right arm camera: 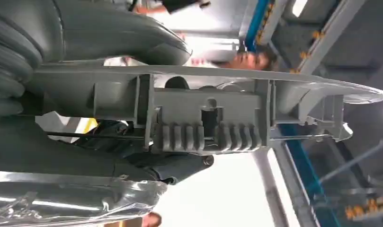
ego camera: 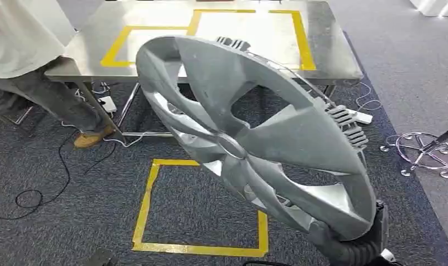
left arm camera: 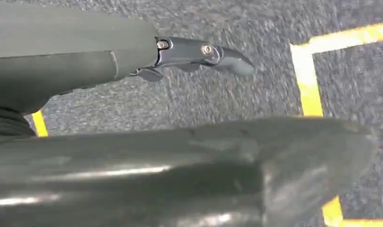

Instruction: Take the parts from the cabinet and place them on the table.

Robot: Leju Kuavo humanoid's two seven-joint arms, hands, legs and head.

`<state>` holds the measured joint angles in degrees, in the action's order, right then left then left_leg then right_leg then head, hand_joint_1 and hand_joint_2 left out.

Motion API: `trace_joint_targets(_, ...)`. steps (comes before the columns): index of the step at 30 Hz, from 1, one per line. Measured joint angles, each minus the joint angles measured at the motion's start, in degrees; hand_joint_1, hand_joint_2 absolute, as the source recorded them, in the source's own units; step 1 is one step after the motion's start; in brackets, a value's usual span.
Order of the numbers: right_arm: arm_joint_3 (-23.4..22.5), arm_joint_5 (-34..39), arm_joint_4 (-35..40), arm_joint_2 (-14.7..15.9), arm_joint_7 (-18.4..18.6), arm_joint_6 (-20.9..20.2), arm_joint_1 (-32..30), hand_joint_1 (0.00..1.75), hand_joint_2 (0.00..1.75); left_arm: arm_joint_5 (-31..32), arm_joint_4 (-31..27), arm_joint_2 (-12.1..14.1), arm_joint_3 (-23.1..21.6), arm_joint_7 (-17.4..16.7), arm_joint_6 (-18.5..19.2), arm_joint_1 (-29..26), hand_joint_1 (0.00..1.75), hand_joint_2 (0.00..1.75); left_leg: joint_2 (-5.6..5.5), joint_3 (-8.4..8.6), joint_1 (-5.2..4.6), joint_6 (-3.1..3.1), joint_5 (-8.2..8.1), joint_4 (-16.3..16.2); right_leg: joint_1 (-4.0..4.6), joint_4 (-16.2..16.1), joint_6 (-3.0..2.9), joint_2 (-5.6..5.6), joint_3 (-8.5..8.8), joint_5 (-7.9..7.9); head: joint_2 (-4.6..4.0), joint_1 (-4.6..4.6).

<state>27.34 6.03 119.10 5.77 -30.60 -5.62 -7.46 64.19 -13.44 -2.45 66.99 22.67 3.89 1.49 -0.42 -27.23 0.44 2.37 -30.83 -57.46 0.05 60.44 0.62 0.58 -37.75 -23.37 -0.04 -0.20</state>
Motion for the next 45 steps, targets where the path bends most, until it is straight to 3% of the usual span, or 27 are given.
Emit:
trace_joint_targets(1,-0.1,0.0,0.1,0.0,0.0,0.0,-0.2,1.75,1.75,0.0,0.0,0.0,0.0,0.0,0.0,0.2,0.00,0.00,0.03,-0.45,0.05,0.19,0.03,-1.4,-0.19,-0.4,-0.19,-0.04,0.71,-0.18,0.00,0.11)
trace_joint_targets(2,-0.2,0.0,0.1,0.0,0.0,0.1,-0.1,1.75,1.75,0.0,0.0,-0.2,0.0,0.0,0.1,0.3,0.00,0.00,0.04,-2.54,0.06,0.41,-0.41,-5.2,-0.21,-0.5,-0.57,-0.18,1.20,-0.49,0.00,-0.22)
trace_joint_targets(5,-0.4,-0.3,0.1,0.0,-0.3,0.1,-0.2,1.75,1.75,0.0,0.0,-0.3,0.0,0.0,0.1,0.0,0.00,0.00,0.04,-10.32,0.07,0.93,-5.83,-16.4,-0.20,-0.6,-0.91,-0.03,2.03,-1.54,0.00,-0.22)
trace_joint_targets(6,-0.4,-0.8,0.1,0.0,-0.3,0.2,-0.4,1.75,1.75,0.0,0.0,-0.3,0.0,0.0,0.1,-0.1,0.00,0.00,0.04,-11.75,0.07,0.90,-6.13,-17.3,-0.19,-0.6,-0.97,0.09,2.57,-1.93,0.00,-0.24)
trace_joint_targets(7,-0.4,-1.7,0.1,0.1,-0.2,0.3,-0.5,1.75,1.75,0.1,0.0,-0.3,0.0,0.0,0.1,-0.1,0.00,0.00,0.04,-12.06,0.07,0.79,-4.53,-16.1,-0.19,-0.6,-0.92,0.18,3.26,-2.40,0.00,-0.31)
trace_joint_targets(9,-0.4,-2.3,0.1,0.2,-0.2,0.4,-0.5,1.75,1.75,0.2,0.0,-0.2,0.1,0.0,0.1,-0.1,0.00,0.00,0.40,-10.41,-0.03,0.18,2.12,-9.0,-0.15,-0.6,-0.86,-0.39,4.81,-3.43,0.00,-0.39)
trace_joint_targets(10,-0.4,-2.3,0.1,0.2,-0.3,0.5,-0.5,1.75,1.75,0.3,0.0,-0.2,0.1,0.0,0.1,-0.1,0.00,0.00,1.90,-9.29,-0.31,-0.31,5.89,-4.8,-0.14,-0.7,-0.66,-0.63,5.32,-3.92,0.00,-0.39)
trace_joint_targets(11,-0.4,-2.3,0.1,0.2,-0.3,0.6,-0.5,1.75,1.75,0.3,0.0,-0.1,0.2,0.0,0.1,-0.1,0.00,0.00,3.82,-9.51,-0.64,-0.60,6.98,-1.7,0.14,-0.3,-0.31,-0.93,5.90,-4.45,0.00,-0.39)
trace_joint_targets(14,-0.5,-2.2,0.2,0.3,-0.3,0.8,-0.7,1.75,1.75,0.3,0.0,-0.1,0.3,0.0,0.1,0.1,0.00,0.00,2.85,-9.13,-0.61,-1.18,6.52,-0.6,0.50,-0.2,0.99,-1.61,6.87,-5.10,0.00,-0.43)
trace_joint_targets(17,-0.4,-1.9,0.2,0.3,-0.3,0.9,-0.6,1.75,1.75,0.3,0.0,-0.2,0.3,0.0,0.1,0.0,0.00,0.00,2.00,-7.57,-0.02,-2.20,6.53,-0.6,0.36,1.5,1.96,-1.30,7.05,-7.45,0.00,-0.20)
trace_joint_targets(20,-0.3,-1.9,0.2,0.3,-0.3,1.0,-0.7,1.75,1.75,0.3,0.0,-0.2,0.4,0.0,0.1,0.1,0.00,0.00,1.47,-6.96,0.01,-2.38,5.57,-0.7,0.05,14.2,2.54,-1.03,-0.86,-12.82,0.00,0.04)
trace_joint_targets(21,-0.3,-1.9,0.1,0.3,-0.2,1.0,-0.8,1.75,1.75,0.4,0.0,-0.2,0.4,0.0,0.1,0.0,0.00,0.00,1.30,-6.58,0.01,-2.32,5.20,-0.7,-0.03,16.0,2.69,-1.00,-2.49,-13.13,0.00,0.04)
trace_joint_targets(22,-0.3,-1.9,0.1,0.3,-0.2,1.0,-0.9,1.75,1.75,0.4,0.0,-0.2,0.5,0.0,0.1,-0.1,0.00,0.00,1.17,-6.04,0.06,-2.22,4.80,-0.7,-0.12,15.4,2.76,-1.00,-2.93,-11.93,0.00,0.02)
trace_joint_targets(25,-0.3,-1.9,0.1,0.3,-0.2,1.0,-1.0,1.75,1.75,0.5,0.0,-0.3,0.5,0.0,0.1,-0.1,0.00,0.00,0.81,-3.70,0.43,-1.54,3.20,-0.7,-0.32,2.6,2.85,-1.02,1.17,-2.31,0.00,0.07)
trace_joint_targets(26,-0.3,-1.9,0.1,0.3,-0.2,1.0,-1.0,1.75,1.75,0.4,0.0,-0.2,0.5,0.0,0.1,-0.1,0.00,0.00,0.74,-3.28,0.36,-1.11,2.77,-0.7,-0.24,0.5,2.83,-0.97,1.52,-1.36,0.00,0.26)
trace_joint_targets(27,-0.3,-1.8,0.1,0.3,-0.2,1.0,-0.9,1.75,1.75,0.4,0.0,-0.2,0.6,0.0,0.1,0.0,0.00,0.00,0.64,-3.41,0.22,-0.88,2.66,-0.8,-0.06,-0.1,1.66,-0.91,1.39,-3.02,0.00,0.35)
trace_joint_targets(28,-0.3,-1.8,0.1,0.3,-0.2,1.0,-1.0,1.75,1.75,0.4,0.0,-0.2,0.6,0.0,0.1,0.0,0.00,0.00,0.66,-3.50,0.21,-0.55,2.57,-0.6,0.05,0.1,1.11,-0.87,1.82,-1.85,0.00,0.13)
trace_joint_targets(30,-0.3,-1.9,0.1,0.4,-0.2,1.0,-1.0,1.75,1.75,0.4,0.0,-0.2,0.8,0.0,0.1,-0.1,0.00,0.00,0.66,-2.86,0.24,-0.02,2.61,-0.4,0.12,-0.1,0.36,-0.70,2.00,-1.93,0.00,0.20)
trace_joint_targets(32,-0.4,-1.8,0.1,0.4,-0.2,1.1,-1.0,1.75,1.75,0.5,0.0,-0.2,0.8,0.0,0.2,0.2,0.00,0.00,0.64,-4.15,0.23,0.39,2.15,-3.0,-0.31,-0.5,-0.19,-0.68,3.16,-2.15,0.00,0.11)
trace_joint_targets(35,-0.7,-1.4,0.1,0.4,-0.3,1.1,-1.0,1.75,1.75,0.5,0.0,-0.3,0.9,0.0,0.2,0.1,0.00,0.00,0.64,-11.55,0.22,0.85,-2.90,-14.8,-0.22,-0.6,-0.89,-0.60,3.61,-2.89,0.00,0.00)
trace_joint_targets(36,-0.7,-1.2,0.1,0.4,-0.3,1.1,-1.2,1.75,1.75,0.5,0.0,-0.3,0.9,0.0,0.2,-0.1,0.00,0.00,0.64,-13.72,0.21,0.86,-3.79,-17.6,-0.20,-0.6,-0.95,-0.44,3.86,-3.16,0.00,-0.02)
trace_joint_targets(37,-0.7,-1.2,0.1,0.4,-0.2,1.1,-1.4,1.75,1.75,0.5,0.0,-0.3,0.9,0.0,0.2,-0.2,0.00,0.00,0.64,-14.55,0.21,0.75,-2.74,-17.6,-0.20,-0.6,-0.91,-0.23,4.30,-3.50,0.00,-0.02)
trace_joint_targets(38,-0.8,-1.1,0.1,0.4,-0.2,1.1,-1.6,1.75,1.75,0.5,0.0,-0.3,0.9,0.0,0.2,-0.2,0.00,0.00,0.64,-14.18,0.21,0.57,-0.34,-15.6,-0.20,-0.6,-0.83,-0.12,4.85,-3.87,0.00,0.00)
trace_joint_targets(40,-0.8,-1.1,0.1,0.4,-0.2,1.1,-1.6,1.75,1.75,0.5,0.0,-0.2,1.0,0.0,0.2,-0.3,0.00,0.00,0.64,-11.06,0.12,-0.02,6.57,-6.8,-0.20,-0.6,-0.56,-0.01,6.22,-4.74,0.00,0.00)
trace_joint_targets(41,-0.8,-1.1,0.1,0.4,-0.3,1.1,-1.7,1.75,1.75,0.5,0.0,-0.2,1.0,0.0,0.2,-0.4,0.00,0.00,0.65,-9.93,0.03,-0.39,8.87,-3.1,-0.23,-0.8,-0.30,0.01,6.04,-5.14,0.00,-0.02)
trace_joint_targets(42,-0.8,-1.0,0.1,0.5,-0.3,1.1,-1.7,1.75,1.75,0.5,0.0,-0.2,1.0,0.0,0.2,-0.3,0.00,0.00,0.66,-9.44,-0.15,-0.56,6.20,-1.9,0.02,-0.5,0.12,0.08,6.65,-5.47,0.00,0.00)
trace_joint_targets(45,-0.9,-1.2,0.4,0.5,-0.3,1.1,-1.9,1.75,1.75,0.5,0.0,-0.2,1.0,0.0,0.2,-0.5,0.00,0.00,0.51,-8.77,-0.21,-1.08,6.43,-0.3,0.07,-1.0,1.32,0.05,7.33,-5.31,0.00,-0.33)
